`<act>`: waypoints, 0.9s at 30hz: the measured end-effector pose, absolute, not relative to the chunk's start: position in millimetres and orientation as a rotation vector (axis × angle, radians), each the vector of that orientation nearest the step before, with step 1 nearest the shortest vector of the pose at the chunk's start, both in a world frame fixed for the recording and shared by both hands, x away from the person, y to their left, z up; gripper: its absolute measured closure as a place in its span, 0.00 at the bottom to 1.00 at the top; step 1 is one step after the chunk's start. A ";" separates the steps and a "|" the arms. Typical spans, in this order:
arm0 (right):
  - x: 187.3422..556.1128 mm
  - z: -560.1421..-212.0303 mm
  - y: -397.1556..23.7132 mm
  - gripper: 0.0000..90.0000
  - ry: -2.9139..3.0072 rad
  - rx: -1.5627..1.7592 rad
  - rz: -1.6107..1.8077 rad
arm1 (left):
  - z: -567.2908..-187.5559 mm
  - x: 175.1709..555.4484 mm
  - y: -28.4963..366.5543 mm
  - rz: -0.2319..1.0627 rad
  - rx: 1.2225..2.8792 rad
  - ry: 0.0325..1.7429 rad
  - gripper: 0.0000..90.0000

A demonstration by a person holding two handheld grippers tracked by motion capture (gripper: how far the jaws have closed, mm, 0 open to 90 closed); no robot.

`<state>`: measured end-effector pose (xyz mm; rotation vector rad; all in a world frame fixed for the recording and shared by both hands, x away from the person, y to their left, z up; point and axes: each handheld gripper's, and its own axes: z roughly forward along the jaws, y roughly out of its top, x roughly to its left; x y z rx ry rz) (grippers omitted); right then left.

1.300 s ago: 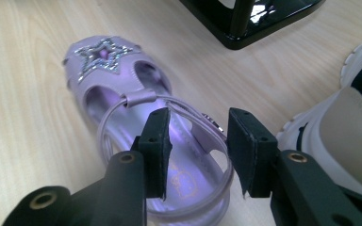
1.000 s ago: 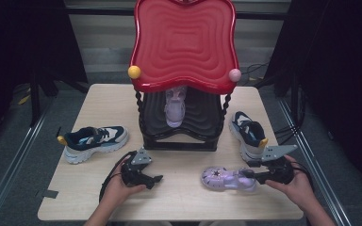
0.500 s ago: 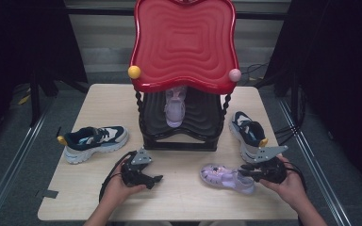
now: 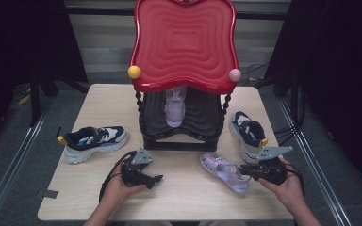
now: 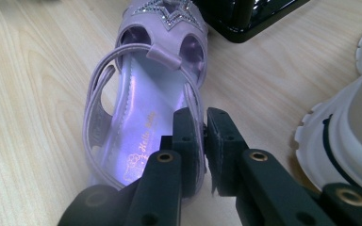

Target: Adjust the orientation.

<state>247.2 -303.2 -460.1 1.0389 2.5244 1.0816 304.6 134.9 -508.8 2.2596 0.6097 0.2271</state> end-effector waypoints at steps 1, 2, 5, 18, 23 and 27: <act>246.9 -461.1 -302.3 0.91 2.525 1.042 1.075 | -508.9 304.6 134.8 0.227 2.259 0.609 0.17; 246.5 -461.8 -301.7 0.91 2.523 1.047 1.068 | -508.7 304.7 134.9 0.230 2.260 0.607 0.17; 245.1 -466.7 -300.0 0.90 2.521 1.052 1.072 | -508.9 304.6 134.8 0.227 2.257 0.611 0.17; 241.2 -470.4 -299.1 0.80 2.483 1.066 1.133 | -508.8 304.6 134.9 0.231 2.258 0.609 0.17; 242.8 -470.2 -295.6 0.75 2.480 1.043 1.132 | -508.9 304.6 134.8 0.227 2.257 0.611 0.17; 245.0 -469.0 -291.0 0.72 2.497 0.997 1.124 | -508.9 304.6 134.8 0.227 2.258 0.610 0.17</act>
